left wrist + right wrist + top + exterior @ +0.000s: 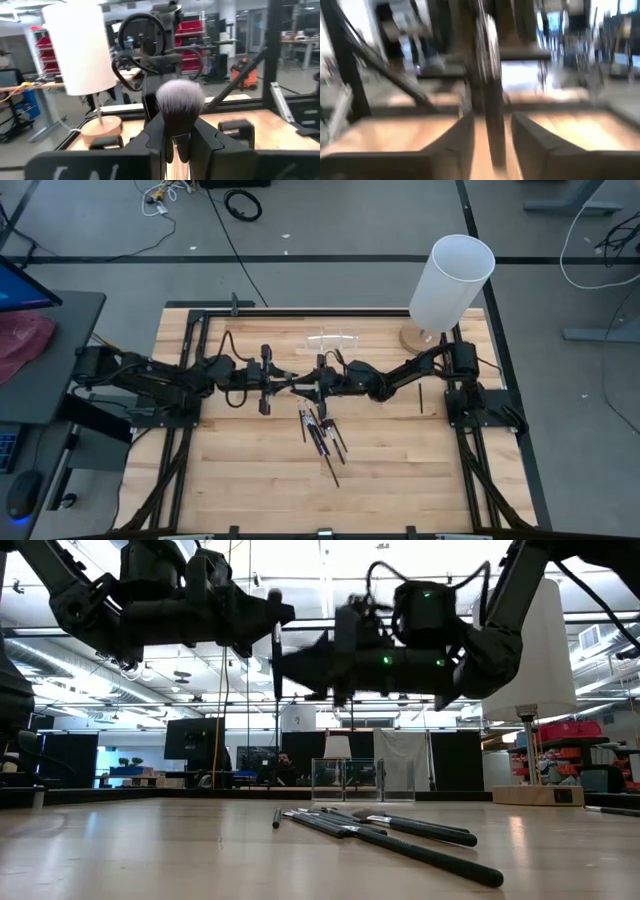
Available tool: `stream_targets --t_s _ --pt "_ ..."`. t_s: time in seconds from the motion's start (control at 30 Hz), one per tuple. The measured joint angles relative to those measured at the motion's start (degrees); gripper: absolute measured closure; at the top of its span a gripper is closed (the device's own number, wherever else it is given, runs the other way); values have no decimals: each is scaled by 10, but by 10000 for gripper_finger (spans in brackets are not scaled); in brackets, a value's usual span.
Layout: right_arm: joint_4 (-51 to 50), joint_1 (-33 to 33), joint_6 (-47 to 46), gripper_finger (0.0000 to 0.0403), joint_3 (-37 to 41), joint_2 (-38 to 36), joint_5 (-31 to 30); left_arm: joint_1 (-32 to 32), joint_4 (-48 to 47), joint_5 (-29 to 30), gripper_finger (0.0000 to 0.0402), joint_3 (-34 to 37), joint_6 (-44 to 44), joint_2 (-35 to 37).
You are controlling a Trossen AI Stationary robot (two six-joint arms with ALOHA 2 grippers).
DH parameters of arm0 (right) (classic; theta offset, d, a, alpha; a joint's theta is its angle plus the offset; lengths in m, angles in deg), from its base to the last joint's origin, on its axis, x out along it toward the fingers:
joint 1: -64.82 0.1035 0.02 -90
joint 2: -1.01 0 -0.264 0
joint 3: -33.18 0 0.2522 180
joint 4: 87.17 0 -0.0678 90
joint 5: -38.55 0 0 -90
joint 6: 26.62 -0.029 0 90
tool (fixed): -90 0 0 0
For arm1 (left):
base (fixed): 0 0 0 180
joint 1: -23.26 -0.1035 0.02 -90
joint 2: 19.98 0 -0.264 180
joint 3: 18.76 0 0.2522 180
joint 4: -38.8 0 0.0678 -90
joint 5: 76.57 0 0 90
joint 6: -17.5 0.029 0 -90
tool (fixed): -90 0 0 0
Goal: Pick & Place Makeup Supplies
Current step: Put the black makeup brush into the transparent organizer
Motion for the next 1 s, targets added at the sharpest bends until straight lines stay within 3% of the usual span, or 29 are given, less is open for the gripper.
stream_targets --t_s 0.13,0.23,0.33,0.47,0.63,0.77,1.0 --pt "-187 -12 -7 201 19 -79 -20 -22 1 25 349 0 -1 -1" --pt "-339 -13 -29 174 36 -144 -89 -55 9 30 349 -7 -2 -6" --pt "-391 -2 -50 168 68 -197 -172 -93 10 27 350 -44 -2 -37" --pt "-328 25 -78 180 140 -232 -238 -148 3 -22 350 -122 -3 -124" --pt "-178 46 -108 199 212 -236 -250 -202 3 -46 350 -212 -3 -234" --pt "-117 62 -107 212 235 -236 -250 -240 4 -48 350 -242 -6 -286" --pt "-107 74 -90 225 236 -236 -250 -284 6 -46 350 -246 -18 -327"
